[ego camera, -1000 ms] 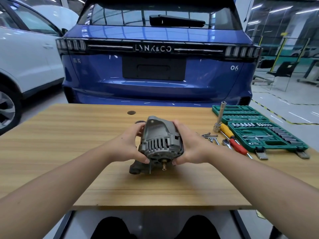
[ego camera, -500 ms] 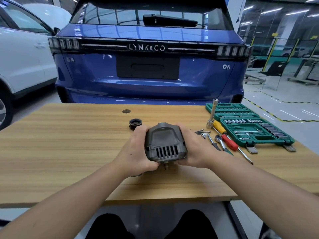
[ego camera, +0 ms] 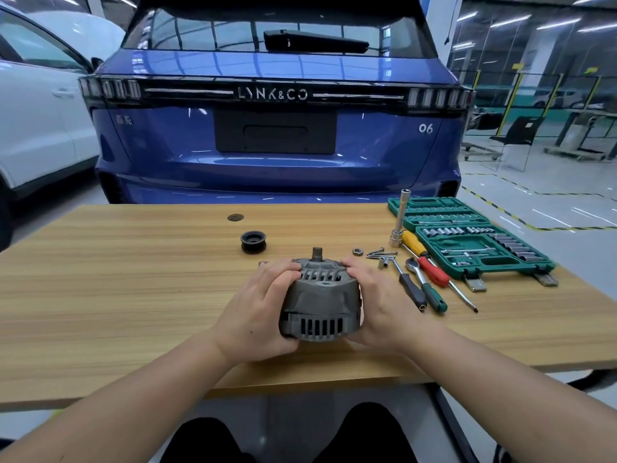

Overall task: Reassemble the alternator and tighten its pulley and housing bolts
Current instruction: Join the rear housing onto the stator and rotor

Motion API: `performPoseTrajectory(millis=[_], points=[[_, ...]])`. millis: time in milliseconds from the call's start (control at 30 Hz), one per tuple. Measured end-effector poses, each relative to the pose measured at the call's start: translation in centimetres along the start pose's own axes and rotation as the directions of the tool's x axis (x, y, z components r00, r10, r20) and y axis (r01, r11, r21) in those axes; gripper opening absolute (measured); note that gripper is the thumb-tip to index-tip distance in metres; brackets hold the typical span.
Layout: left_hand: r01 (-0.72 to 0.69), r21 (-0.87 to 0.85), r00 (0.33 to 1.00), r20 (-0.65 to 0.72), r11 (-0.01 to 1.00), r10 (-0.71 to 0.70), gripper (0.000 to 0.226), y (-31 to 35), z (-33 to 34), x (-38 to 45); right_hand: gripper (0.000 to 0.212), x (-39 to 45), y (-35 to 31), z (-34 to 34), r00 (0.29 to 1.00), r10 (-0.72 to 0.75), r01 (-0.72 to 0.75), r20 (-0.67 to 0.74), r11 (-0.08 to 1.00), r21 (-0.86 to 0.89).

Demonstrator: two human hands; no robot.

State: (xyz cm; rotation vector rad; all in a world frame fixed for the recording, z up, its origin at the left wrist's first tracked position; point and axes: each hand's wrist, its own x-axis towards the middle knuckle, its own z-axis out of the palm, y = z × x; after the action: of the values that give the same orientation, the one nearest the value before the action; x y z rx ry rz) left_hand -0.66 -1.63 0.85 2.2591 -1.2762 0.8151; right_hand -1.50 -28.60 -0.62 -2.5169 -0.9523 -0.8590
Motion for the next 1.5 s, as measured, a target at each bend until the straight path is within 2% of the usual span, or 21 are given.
performPoseTrajectory(millis=[167, 300, 433, 500, 533, 567, 600, 667, 700, 733, 800, 833, 900, 1000, 1067, 1133, 1167, 1233, 1300, 1400, 1500], points=[[-0.042, 0.124, 0.996, 0.086, 0.991, 0.031, 0.107, -2.9, -0.9, 0.0, 0.093, 0.0, -1.8, 0.6, 0.998, 0.008, -0.011, -0.055, 0.999, -0.047], [-0.023, 0.285, 0.992, 0.125, 0.958, -0.013, 0.113, -5.7, -2.2, 0.5, 0.098, 0.4, -3.7, 1.5, 0.992, -0.057, 0.041, -0.117, 0.989, -0.141], [0.192, 0.267, 0.956, 0.168, 0.945, -0.242, 0.107, -6.5, -2.5, 0.8, 0.101, 1.1, -6.0, 3.0, 0.987, -0.011, -0.033, -0.163, 0.964, -0.265], [0.383, 0.167, 0.906, 0.127, 0.909, -0.405, 0.089, -6.2, -1.7, 0.4, 0.103, 1.2, -6.8, 3.6, 0.982, 0.023, -0.082, -0.188, 0.946, -0.313], [0.544, 0.028, 0.832, 0.116, 0.839, -0.543, 0.076, -5.8, -1.3, 0.2, 0.104, 1.2, -7.1, 3.8, 0.979, 0.038, -0.104, -0.201, 0.937, -0.334], [0.716, -0.178, 0.698, 0.145, 0.675, -0.701, 0.062, -4.9, -1.0, 0.0, 0.104, 1.2, -7.4, 4.0, 0.976, 0.054, -0.129, -0.213, 0.927, -0.353], [0.798, -0.420, 0.546, 0.198, 0.433, -0.814, 0.048, -3.8, -0.9, -0.3, 0.104, 1.2, -7.8, 4.3, 0.971, 0.071, -0.154, -0.227, 0.915, -0.373], [0.673, -0.738, 0.312, 0.331, -0.039, -0.890, 0.027, -2.0, -0.8, -1.0, 0.104, 1.4, -8.6, 5.1, 0.960, 0.106, -0.208, -0.258, 0.887, -0.412], [0.584, -0.793, 0.264, 0.389, -0.175, -0.882, 0.029, -0.9, -0.7, -1.2, 0.105, 1.7, -9.2, 5.5, 0.954, 0.125, -0.237, -0.273, 0.872, -0.429], [0.540, -0.815, 0.288, 0.415, -0.212, -0.863, 0.044, 0.1, -0.7, -1.0, 0.105, 2.0, -9.7, 5.9, 0.945, 0.144, -0.267, -0.293, 0.856, -0.442], [0.589, -0.801, 0.422, 0.421, -0.109, -0.803, 0.071, 2.0, -0.9, -0.4, 0.097, 2.8, -10.9, 6.5, 0.925, 0.179, -0.327, -0.336, 0.826, -0.460], [0.611, -0.789, 0.448, 0.413, -0.067, -0.793, 0.075, 2.3, -0.8, 0.2, 0.089, 3.2, -11.5, 6.5, 0.920, 0.189, -0.341, -0.342, 0.817, -0.465], [0.638, -0.768, 0.427, 0.417, -0.059, -0.802, 0.066, 1.9, -0.5, 1.5, 0.075, 3.6, -12.7, 5.9, 0.930, 0.184, -0.323, -0.318, 0.820, -0.471], [0.656, -0.750, 0.424, 0.457, -0.082, -0.782, 0.042, 0.4, -0.8, 2.8, 0.072, 3.5, -13.0, 3.9, 0.968, 0.155, -0.230, -0.197, 0.862, -0.452], [0.680, -0.732, 0.473, 0.481, -0.041, -0.738, 0.036, -0.6, -1.0, 2.8, 0.058, 3.2, -11.6, 2.1, 0.984, 0.037, -0.087, -0.173, 0.952, -0.293], [0.698, -0.716, 0.503, 0.497, -0.007, -0.707, 0.045, -1.8, -1.1, 2.5, 0.040, 3.2, -9.4, 0.1, 0.980, -0.043, 0.026, -0.195, 0.996, -0.087], [0.703, -0.711, 0.514, 0.514, -0.005, -0.687, 0.052, -2.4, -1.2, 2.5, 0.038, 3.6, -8.3, -0.7, 0.982, 0.018, -0.019, -0.190, 1.000, -0.002], [0.714, -0.700, 0.537, 0.557, -0.010, -0.634, 0.058, -3.4, -1.5, 2.4, 0.048, 5.4, -6.1, -1.8, 0.938, 0.335, -0.323, -0.083, 0.937, 0.131], [0.731, -0.682, 0.547, 0.590, -0.005, -0.594, 0.062, -4.4, -1.8, 2.5, 0.057, 7.5, -3.8, -2.1, 0.791, 0.598, -0.611, 0.128, 0.777, 0.148], [0.747, -0.665, 0.548, 0.615, 0.001, -0.568, 0.065, -5.4, -1.9, 2.7, 0.058, 8.9, -1.5, -1.3, 0.605, 0.634, -0.791, 0.482, 0.548, 0.271], [0.729, -0.685, 0.547, 0.579, 0.002, -0.605, 0.060, -5.0, -1.6, 2.7, 0.053, 8.3, -1.1, -0.6, 0.550, 0.606, -0.835, 0.574, 0.414, 0.363]])
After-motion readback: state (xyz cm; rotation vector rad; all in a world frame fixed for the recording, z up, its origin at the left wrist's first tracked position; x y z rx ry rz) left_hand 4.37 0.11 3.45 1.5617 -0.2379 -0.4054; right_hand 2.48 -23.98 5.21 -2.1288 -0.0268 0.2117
